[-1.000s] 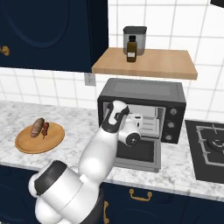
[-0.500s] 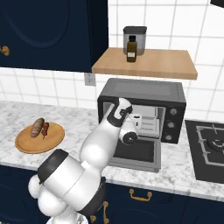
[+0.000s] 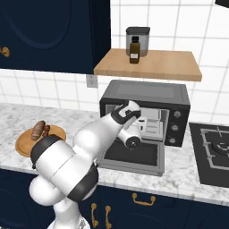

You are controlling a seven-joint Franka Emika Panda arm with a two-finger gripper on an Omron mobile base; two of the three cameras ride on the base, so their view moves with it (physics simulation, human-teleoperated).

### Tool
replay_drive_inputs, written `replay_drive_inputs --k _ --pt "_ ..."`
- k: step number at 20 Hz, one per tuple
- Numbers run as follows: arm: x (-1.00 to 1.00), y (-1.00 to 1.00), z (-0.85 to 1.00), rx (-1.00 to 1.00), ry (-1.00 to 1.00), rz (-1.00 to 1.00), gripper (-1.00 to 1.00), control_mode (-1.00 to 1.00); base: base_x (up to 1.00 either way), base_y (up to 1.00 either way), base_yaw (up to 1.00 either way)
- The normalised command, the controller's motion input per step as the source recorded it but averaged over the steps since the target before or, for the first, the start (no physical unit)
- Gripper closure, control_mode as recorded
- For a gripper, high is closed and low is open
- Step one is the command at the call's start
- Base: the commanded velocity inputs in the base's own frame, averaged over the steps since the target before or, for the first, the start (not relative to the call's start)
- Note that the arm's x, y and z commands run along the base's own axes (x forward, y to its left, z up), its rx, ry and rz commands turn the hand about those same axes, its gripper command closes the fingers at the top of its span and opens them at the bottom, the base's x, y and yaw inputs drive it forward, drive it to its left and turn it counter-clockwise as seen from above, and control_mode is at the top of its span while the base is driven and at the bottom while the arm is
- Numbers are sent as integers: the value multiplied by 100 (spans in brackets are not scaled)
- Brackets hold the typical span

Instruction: Pick up the kebab skewer and baguette bread, and place them inside the toaster oven. Close the toaster oven door and start by setting the timer.

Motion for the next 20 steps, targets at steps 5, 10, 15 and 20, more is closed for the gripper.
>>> replay_drive_inputs --k 5,10,15,20 --pt "27 0 2 0 -1 -1 -100 -100 0 0 0" --pt "28 0 0 0 0 0 -100 -100 0 0 0" --pt "13 -4 -7 0 5 0 -100 -100 0 0 0" --pt "0 -4 -8 0 13 0 -100 -100 0 0 0"
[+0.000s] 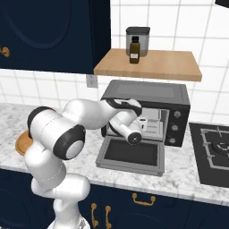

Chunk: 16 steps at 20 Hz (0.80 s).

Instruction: Pick up the kebab skewer and baguette bread, and place them inside the toaster oven. Close the toaster oven door and start by setting the timer.

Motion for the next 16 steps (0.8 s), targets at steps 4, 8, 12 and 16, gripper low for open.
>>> replay_drive_inputs --k 4,8,12,16 --pt "9 0 0 0 1 0 -100 -100 0 0 0" --pt "35 0 -1 0 -3 0 -100 -100 0 0 0" --pt "27 3 -10 0 -3 0 -100 -100 0 0 0" --pt "12 0 -9 0 -2 0 -100 -100 0 0 0"
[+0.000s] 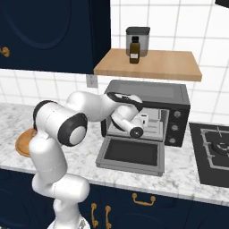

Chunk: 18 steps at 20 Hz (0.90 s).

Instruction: Pick up the kebab skewer and baguette bread, and place them inside the toaster oven. Close the toaster oven door and start by setting the timer.

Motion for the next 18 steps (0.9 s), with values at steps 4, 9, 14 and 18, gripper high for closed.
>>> replay_drive_inputs --k 4,9,14,18 --pt "24 0 -7 0 0 0 -100 -100 0 0 0" --pt "17 0 -18 0 0 0 -100 -100 0 0 0" --pt "-2 0 -40 0 0 0 -100 -100 0 0 0" --pt "-42 0 -61 0 4 0 -100 -100 0 0 0"
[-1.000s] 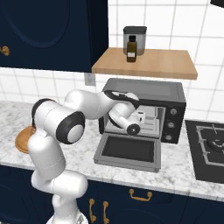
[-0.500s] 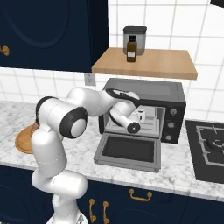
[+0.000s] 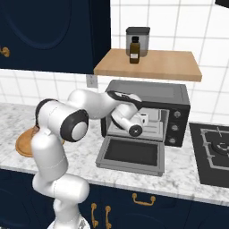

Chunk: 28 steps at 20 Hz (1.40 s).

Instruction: Pick up the kebab skewer and baguette bread, and place them inside the toaster oven. Close the toaster oven door and start by setting the timer.

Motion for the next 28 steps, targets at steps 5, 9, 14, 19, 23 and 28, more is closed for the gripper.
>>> replay_drive_inputs --k 5,9,14,19,23,28 --pt "-58 0 -61 0 7 0 -100 -100 0 0 0" --pt "-76 0 -48 0 3 0 -100 -100 0 0 0" --pt "-83 0 -40 0 0 0 -100 -100 0 0 0" --pt "-96 -9 -23 0 9 0 -100 -100 0 0 0" --pt "-94 -13 -15 0 18 0 -100 -100 0 0 0" --pt "-100 -20 -9 0 16 0 -100 -100 0 0 0"
